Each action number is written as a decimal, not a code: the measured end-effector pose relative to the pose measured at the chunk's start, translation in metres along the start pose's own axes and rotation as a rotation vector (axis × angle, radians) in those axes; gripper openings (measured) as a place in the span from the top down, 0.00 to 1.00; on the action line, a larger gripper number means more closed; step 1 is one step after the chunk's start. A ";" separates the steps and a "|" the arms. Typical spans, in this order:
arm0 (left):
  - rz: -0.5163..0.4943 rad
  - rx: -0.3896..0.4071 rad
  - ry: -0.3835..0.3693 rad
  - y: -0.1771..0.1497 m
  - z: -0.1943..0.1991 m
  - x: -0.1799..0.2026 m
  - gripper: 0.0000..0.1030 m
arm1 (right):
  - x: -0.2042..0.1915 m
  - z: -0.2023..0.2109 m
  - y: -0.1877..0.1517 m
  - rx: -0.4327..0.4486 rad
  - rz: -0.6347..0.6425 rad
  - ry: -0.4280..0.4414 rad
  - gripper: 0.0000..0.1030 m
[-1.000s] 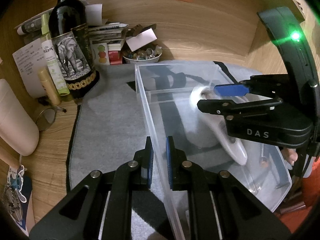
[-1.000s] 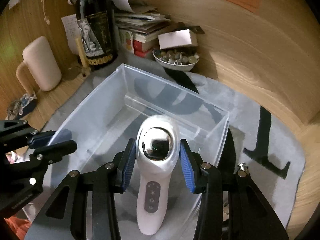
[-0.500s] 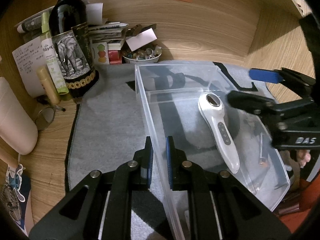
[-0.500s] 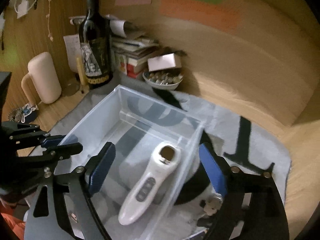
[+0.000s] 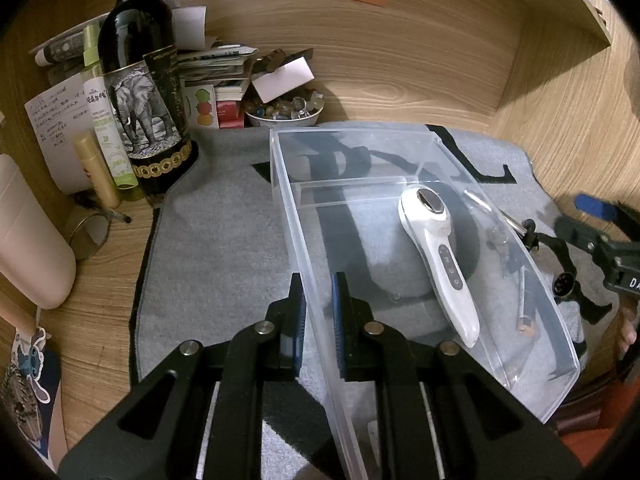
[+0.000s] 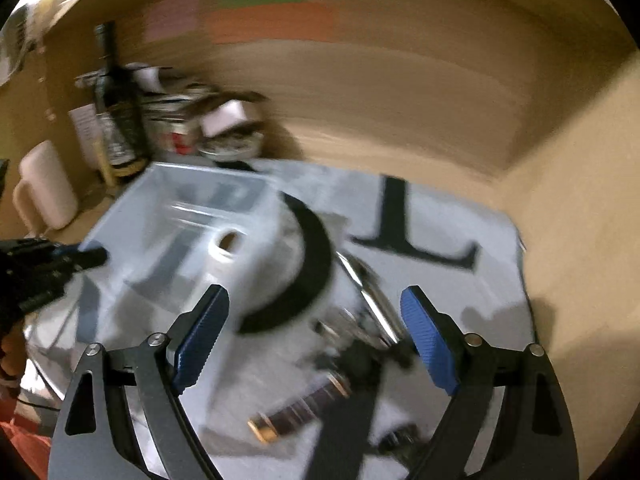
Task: Organize rigid objects
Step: 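Return the right gripper to the pile and grasp the metal clipper head, then carry the clipper head into the clear box and open the right gripper, then move the right gripper to the black-and-gold battery and grasp it, then carry the battery into the clear box and release it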
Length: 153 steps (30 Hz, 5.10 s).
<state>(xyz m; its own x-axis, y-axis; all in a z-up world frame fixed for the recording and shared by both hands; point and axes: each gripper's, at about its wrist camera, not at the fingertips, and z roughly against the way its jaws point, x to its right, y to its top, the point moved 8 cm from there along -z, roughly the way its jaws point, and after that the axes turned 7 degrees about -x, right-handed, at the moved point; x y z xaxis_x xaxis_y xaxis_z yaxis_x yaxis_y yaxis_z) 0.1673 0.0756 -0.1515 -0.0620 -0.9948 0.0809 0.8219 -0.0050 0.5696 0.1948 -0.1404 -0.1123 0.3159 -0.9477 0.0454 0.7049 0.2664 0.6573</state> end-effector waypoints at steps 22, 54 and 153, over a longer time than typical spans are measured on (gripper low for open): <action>0.038 -0.001 0.025 0.000 0.001 0.000 0.88 | 0.071 -0.023 -0.105 -0.187 -0.253 0.004 0.47; 0.031 -0.009 0.028 -0.001 0.004 -0.001 0.88 | -0.025 0.000 0.027 0.083 0.053 0.180 0.69; 0.003 -0.006 0.034 -0.002 0.004 0.005 0.88 | 0.004 -0.008 -0.019 0.002 -0.049 0.082 0.79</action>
<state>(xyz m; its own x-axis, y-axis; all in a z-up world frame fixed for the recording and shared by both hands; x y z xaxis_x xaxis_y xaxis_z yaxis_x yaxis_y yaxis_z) 0.1630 0.0715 -0.1493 -0.0405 -0.9977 0.0550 0.8257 -0.0024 0.5641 0.1884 -0.1479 -0.1307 0.3320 -0.9420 -0.0490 0.7198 0.2195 0.6586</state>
